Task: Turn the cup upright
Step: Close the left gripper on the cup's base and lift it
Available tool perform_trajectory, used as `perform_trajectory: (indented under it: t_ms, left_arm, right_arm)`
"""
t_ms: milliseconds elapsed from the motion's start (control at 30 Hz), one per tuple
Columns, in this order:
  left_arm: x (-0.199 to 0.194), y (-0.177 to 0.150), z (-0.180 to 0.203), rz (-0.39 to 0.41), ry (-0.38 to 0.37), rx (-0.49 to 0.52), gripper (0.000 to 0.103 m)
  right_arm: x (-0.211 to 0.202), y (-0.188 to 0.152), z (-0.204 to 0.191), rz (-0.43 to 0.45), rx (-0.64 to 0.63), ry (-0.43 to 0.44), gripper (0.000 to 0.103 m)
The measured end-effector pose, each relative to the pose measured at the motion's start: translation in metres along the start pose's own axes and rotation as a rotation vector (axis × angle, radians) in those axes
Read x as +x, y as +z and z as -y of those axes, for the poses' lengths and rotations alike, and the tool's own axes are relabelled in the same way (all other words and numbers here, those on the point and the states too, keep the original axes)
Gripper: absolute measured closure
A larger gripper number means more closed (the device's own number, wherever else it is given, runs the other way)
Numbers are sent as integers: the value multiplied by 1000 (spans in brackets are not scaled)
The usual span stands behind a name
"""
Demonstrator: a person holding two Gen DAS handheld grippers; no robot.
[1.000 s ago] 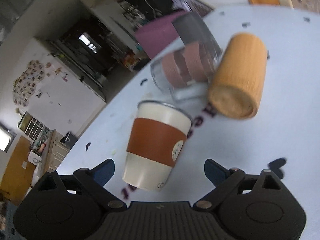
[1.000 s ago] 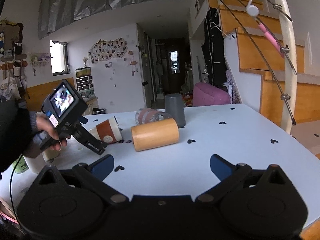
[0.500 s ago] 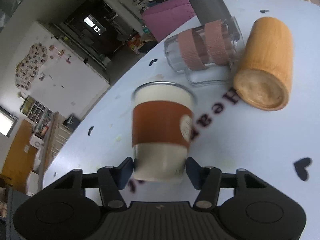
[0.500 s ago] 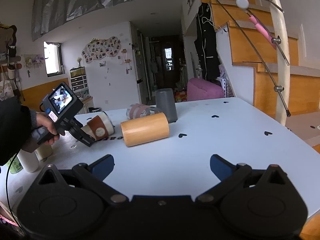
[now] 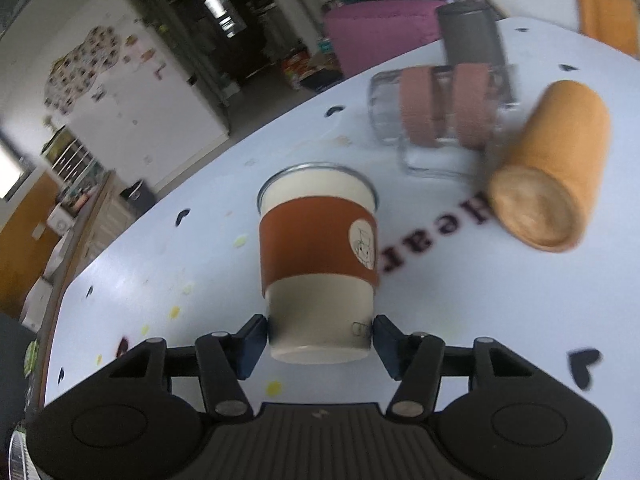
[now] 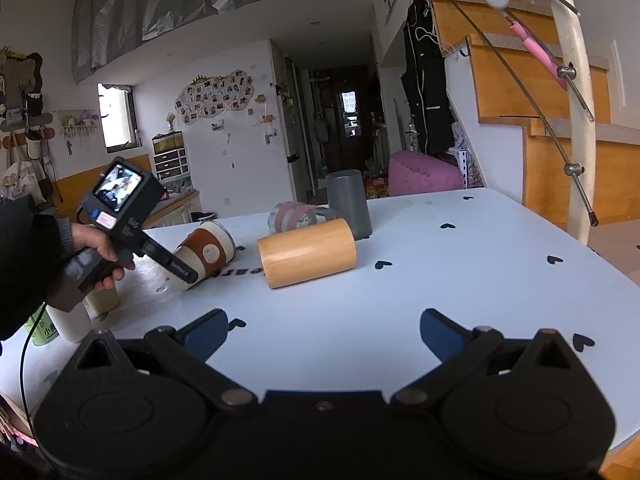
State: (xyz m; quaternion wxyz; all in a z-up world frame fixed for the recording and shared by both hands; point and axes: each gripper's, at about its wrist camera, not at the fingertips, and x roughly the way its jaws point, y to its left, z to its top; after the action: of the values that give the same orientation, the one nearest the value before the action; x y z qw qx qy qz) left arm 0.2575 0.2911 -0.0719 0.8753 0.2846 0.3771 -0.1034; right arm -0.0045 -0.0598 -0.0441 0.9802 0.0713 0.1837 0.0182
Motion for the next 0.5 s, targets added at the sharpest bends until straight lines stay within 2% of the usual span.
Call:
perform_trajectory:
  t_ms: [133, 333, 500]
  left_arm:
    - [15, -1, -7, -40, 34, -76, 44]
    - [-6, -17, -9, -29, -13, -170, 44]
    - [-39, -49, 4, -15, -80, -222, 44]
  right_arm:
    - [-1, 0, 1, 2, 1, -6, 0]
    - [0, -2, 4, -4, 20, -6, 0]
    - [2, -2, 2, -8, 19, 11, 0]
